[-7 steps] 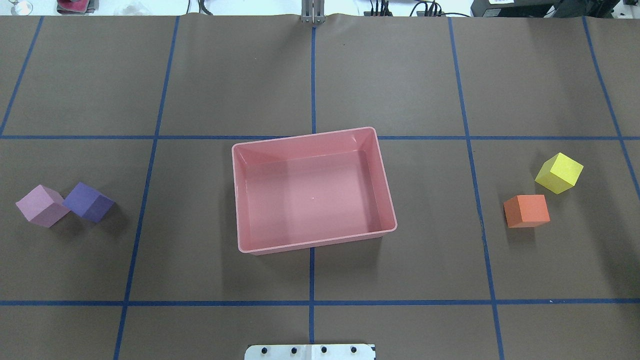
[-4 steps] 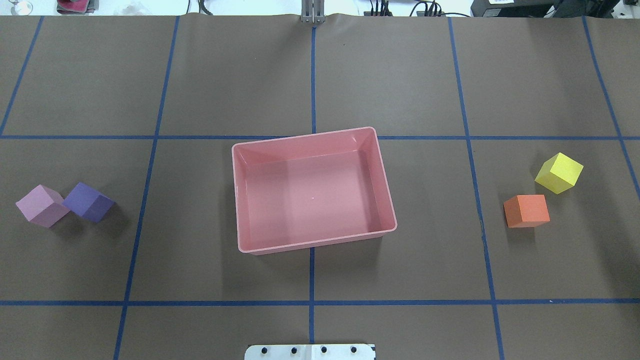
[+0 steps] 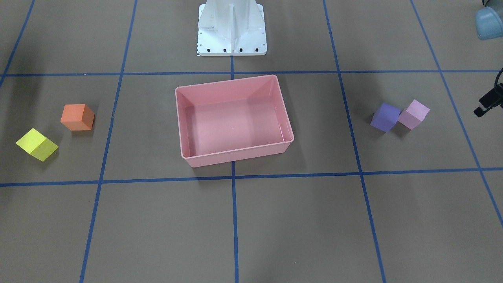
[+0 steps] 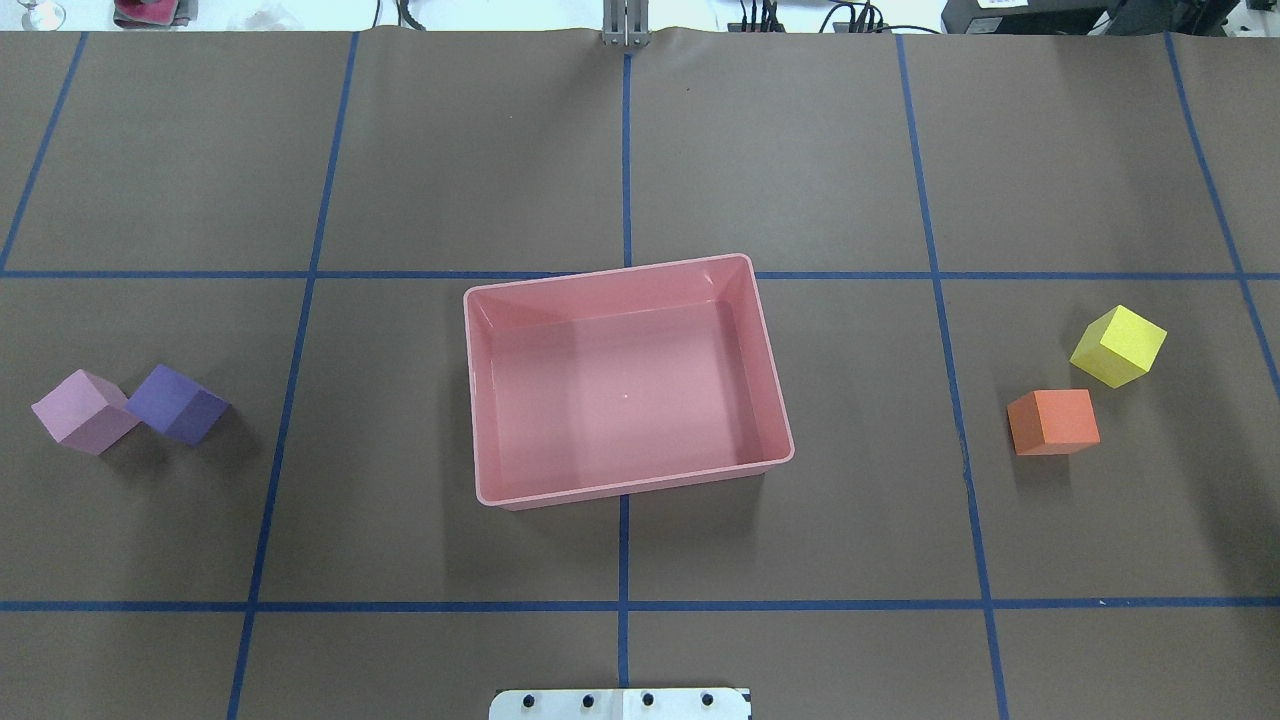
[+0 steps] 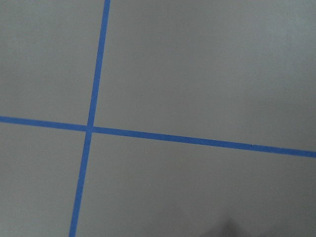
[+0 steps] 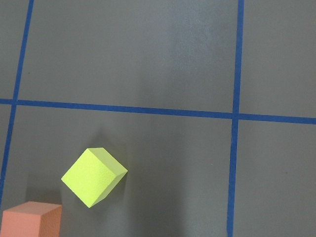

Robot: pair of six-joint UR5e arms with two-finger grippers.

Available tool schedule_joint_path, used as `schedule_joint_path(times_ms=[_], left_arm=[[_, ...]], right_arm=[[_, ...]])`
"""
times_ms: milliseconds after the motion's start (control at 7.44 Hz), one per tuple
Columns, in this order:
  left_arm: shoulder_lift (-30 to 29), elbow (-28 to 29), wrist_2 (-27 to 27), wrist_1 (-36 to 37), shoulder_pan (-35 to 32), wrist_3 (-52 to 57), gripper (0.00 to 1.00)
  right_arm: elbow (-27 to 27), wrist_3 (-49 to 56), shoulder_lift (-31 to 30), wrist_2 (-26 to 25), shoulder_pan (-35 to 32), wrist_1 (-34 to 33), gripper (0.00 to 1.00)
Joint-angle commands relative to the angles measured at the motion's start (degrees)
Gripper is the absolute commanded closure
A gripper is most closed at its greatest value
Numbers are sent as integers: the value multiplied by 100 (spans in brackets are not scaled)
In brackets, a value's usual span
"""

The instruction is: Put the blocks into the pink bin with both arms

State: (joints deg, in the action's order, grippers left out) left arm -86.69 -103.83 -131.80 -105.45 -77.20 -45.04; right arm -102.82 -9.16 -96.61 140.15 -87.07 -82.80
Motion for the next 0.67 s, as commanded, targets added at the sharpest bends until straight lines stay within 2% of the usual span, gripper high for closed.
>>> schedule_joint_path(times_ms=[0,134,403,538], left_arm=[[432,-15,425,-754,265,-1588,1],[512,-15,740,-1089,589,-2283,1],[530,-15,1732,-1346,1633,-3289,1],[531,-24,1763,-1347,1899,-3518,1]], right_arm=[[34,28,-16,-23,6,9,0],[-1,2,1,-6,6,18,0],[-27,-15,-7,56,6,18,0],[-45,-216,1,65,6,18,0]])
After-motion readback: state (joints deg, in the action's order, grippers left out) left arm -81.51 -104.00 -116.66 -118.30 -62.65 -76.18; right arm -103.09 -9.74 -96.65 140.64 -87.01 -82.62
